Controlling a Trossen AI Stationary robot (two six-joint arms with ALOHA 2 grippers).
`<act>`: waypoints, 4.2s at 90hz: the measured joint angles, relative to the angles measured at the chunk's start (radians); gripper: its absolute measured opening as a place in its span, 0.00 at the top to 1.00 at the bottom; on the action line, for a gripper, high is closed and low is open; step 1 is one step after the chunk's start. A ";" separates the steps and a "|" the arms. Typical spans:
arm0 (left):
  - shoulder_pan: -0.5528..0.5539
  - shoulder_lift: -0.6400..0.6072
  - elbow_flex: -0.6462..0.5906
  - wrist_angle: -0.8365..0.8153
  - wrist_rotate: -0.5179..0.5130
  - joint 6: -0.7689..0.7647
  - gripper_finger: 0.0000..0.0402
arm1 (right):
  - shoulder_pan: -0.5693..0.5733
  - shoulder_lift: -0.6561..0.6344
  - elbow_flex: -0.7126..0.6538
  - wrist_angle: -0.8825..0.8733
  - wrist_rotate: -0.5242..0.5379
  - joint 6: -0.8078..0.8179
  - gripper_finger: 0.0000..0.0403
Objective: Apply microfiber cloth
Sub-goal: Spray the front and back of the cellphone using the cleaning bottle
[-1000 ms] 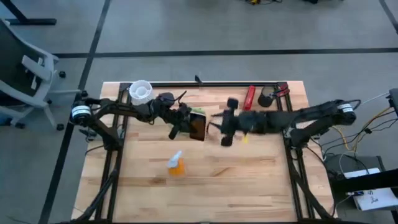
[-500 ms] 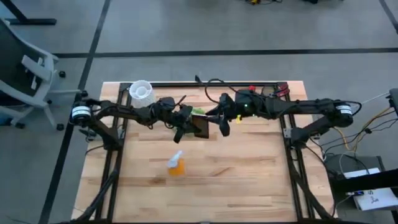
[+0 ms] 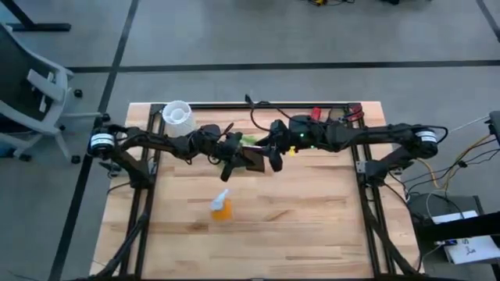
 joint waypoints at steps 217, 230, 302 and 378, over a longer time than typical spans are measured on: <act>-0.086 -0.518 0.001 -0.735 0.206 0.151 0.50 | 0.083 -0.127 -0.016 -0.033 0.319 -0.295 0.96; -0.140 -0.569 0.001 -0.868 0.248 0.164 0.46 | 0.166 -0.097 -0.016 -0.019 0.469 -0.245 0.96; -0.215 -0.461 -0.083 -0.581 0.290 0.245 0.18 | 0.389 0.219 0.077 0.233 0.778 -0.090 0.96; -0.241 -0.332 -0.080 -0.312 0.271 0.242 0.13 | 0.381 0.213 0.146 0.180 0.805 -0.141 0.96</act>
